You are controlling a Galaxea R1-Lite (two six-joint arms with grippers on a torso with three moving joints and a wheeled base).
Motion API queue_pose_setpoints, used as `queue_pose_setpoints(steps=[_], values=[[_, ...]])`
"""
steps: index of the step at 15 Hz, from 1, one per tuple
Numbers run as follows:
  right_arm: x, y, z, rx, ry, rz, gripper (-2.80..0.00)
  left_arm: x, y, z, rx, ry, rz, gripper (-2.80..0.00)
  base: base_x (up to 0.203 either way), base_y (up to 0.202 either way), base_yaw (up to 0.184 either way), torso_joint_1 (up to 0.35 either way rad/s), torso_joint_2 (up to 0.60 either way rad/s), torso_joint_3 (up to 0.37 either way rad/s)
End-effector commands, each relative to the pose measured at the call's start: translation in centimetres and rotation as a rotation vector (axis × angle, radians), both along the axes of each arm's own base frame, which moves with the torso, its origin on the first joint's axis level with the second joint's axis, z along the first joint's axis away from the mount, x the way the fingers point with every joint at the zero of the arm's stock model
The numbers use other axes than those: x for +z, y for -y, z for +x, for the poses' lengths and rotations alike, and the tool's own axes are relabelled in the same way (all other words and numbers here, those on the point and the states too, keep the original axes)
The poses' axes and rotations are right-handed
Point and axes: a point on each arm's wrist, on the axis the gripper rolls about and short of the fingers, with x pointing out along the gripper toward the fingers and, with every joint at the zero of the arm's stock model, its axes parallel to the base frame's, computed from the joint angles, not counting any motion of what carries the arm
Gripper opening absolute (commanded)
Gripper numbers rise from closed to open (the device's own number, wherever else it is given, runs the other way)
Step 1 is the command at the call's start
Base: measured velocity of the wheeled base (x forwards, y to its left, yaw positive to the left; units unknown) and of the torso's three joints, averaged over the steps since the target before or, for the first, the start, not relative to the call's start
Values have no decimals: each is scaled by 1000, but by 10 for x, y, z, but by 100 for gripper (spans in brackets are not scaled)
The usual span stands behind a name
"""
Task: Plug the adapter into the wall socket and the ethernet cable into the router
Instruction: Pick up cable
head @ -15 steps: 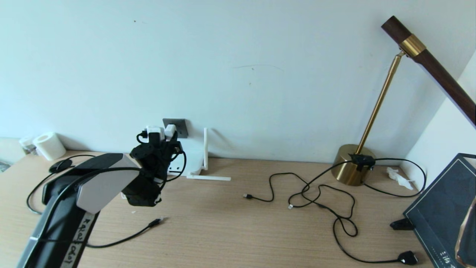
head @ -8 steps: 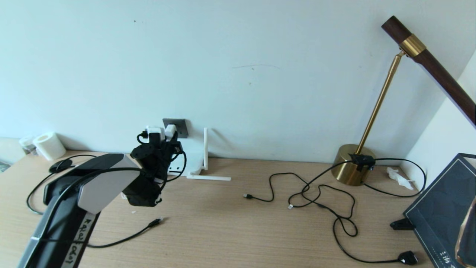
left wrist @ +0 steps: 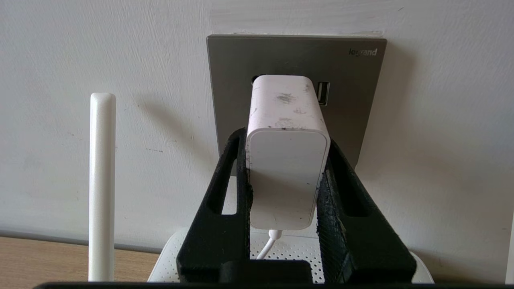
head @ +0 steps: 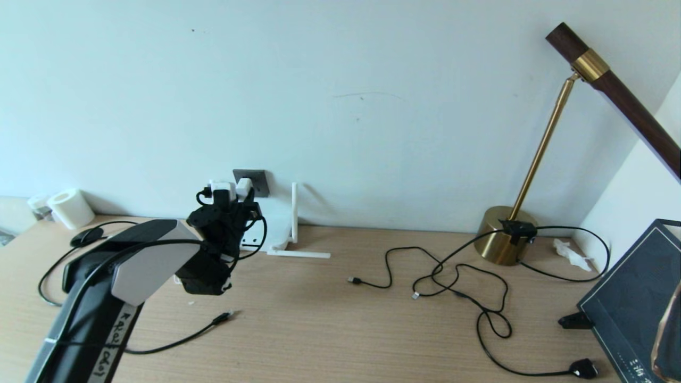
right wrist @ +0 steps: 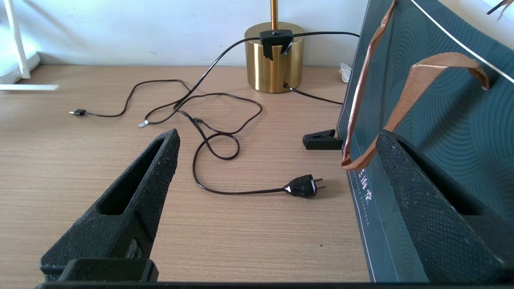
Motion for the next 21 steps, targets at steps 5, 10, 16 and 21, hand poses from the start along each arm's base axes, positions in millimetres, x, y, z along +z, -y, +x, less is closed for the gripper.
queue_pose_setpoints(steps=[5, 10, 16, 21], values=[[-3, 0, 1, 0, -10, 0, 0, 6, -2, 3, 7, 14, -2, -280, 0, 0, 0, 0, 0, 0], [-3, 0, 1, 1, -10, 0, 0, 8, -3, 5, 9, 17, -1, -280, 0, 0, 0, 0, 0, 0], [-3, 0, 1, 0, -10, 0, 0, 9, -5, 6, 14, 15, -1, -280, 0, 0, 0, 0, 0, 0], [-3, 0, 1, 1, -10, 0, 0, 10, -5, 4, 17, 27, -4, -280, 0, 0, 0, 0, 0, 0]])
